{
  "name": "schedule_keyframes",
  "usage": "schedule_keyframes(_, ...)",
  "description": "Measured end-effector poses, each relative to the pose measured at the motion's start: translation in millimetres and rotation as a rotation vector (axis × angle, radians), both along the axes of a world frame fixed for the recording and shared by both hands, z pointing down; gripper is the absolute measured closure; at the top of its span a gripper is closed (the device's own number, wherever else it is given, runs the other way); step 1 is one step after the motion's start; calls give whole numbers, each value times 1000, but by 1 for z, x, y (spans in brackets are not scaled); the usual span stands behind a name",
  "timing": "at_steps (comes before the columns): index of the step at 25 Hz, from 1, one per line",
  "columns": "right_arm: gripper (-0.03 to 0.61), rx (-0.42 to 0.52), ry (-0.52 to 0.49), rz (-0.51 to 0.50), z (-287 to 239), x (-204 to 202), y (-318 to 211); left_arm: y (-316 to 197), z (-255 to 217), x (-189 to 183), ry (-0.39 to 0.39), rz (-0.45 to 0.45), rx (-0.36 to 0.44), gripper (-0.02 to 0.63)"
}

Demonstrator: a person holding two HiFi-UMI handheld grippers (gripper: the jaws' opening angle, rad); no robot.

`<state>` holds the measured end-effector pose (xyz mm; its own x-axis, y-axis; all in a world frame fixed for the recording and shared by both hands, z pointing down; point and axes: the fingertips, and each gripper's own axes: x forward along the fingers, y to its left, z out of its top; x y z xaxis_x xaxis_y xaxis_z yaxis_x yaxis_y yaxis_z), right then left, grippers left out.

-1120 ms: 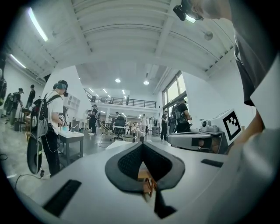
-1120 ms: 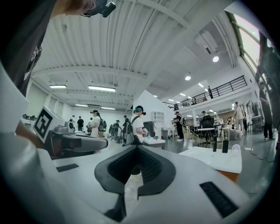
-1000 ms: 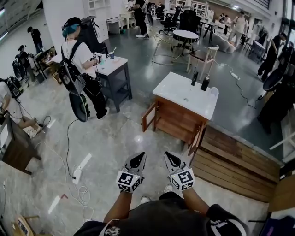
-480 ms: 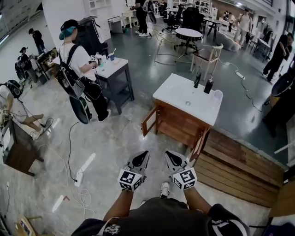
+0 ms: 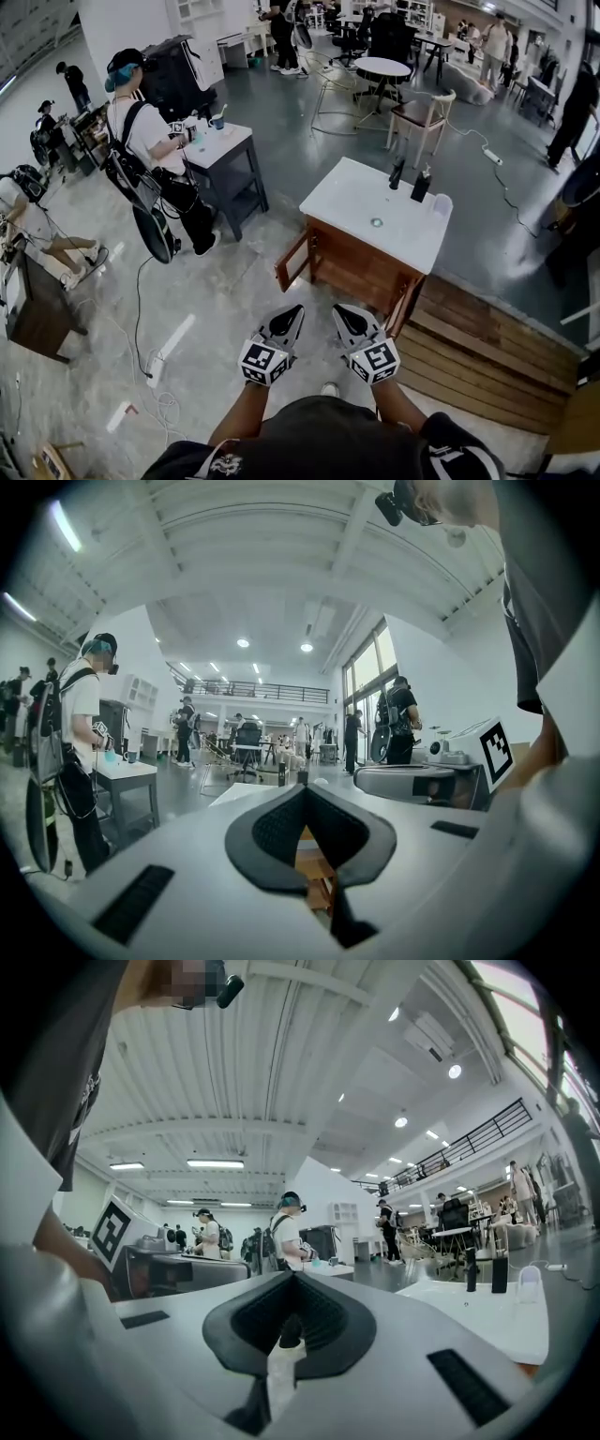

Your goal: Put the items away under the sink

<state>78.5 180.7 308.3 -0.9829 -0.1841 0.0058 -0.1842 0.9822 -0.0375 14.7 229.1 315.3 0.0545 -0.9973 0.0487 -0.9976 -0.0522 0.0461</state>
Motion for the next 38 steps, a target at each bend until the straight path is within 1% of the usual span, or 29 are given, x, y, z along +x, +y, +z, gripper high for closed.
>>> schedule_keyframes(5,555,-1,-10,-5,4,0,-30,-27,2,-1,20,-5,5,609)
schedule_keyframes(10,555,4,-18,1,7,-6,-50,-47,9,-6,16,1,-16,607)
schedule_keyframes(15,555,9,11,21,14,-22,-61,-63,12,-20,20,20,-26,608)
schedule_keyframes(19,555,20,22,63,15,-43,-79,-87,16,-41,19,68,-21,607)
schedule_keyframes(23,555,27,34,106,13,-69,-97,-111,13,-70,18,116,-10,609)
schedule_keyframes(29,555,13,40,208,18,-104,-128,-144,17,-111,21,199,-9,609)
schedule_keyframes(33,555,21,59,250,23,-127,-138,-162,18,-134,14,248,3,609)
schedule_keyframes(38,555,13,70,316,23,-147,-138,-169,17,-155,11,315,10,609)
